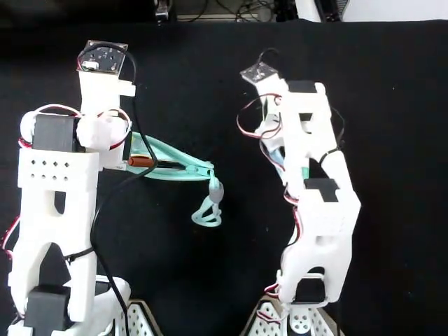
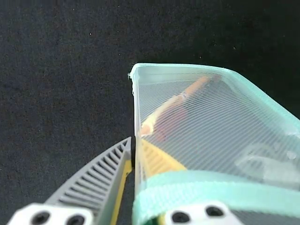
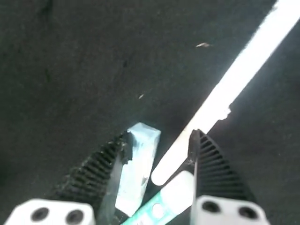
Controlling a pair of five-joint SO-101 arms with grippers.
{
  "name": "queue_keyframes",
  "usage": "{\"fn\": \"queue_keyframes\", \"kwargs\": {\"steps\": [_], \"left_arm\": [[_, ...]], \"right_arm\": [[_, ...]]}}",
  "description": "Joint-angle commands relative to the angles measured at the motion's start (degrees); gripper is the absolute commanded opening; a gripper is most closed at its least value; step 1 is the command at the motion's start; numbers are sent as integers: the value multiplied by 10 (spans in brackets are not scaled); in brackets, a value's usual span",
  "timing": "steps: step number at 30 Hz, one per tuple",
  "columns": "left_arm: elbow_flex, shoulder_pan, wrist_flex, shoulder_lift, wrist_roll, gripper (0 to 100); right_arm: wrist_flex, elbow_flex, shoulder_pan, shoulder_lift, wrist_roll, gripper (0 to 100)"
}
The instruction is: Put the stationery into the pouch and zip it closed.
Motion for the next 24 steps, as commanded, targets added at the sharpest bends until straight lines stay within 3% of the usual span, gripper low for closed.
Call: {"fn": "queue_keyframes", "kwargs": {"steps": [1,17,23,24], "left_arm": [[4,6,-5,3,-1,29],[4,6,-5,3,-1,29],[5,6,-5,0,-1,29],[5,6,-5,0,-1,29]], "right_arm": [[14,0,-13,-23,8,201],[-20,66,-16,-52,33,194],[-59,65,-12,-54,28,6],[-58,65,-12,-57,28,21]]}}
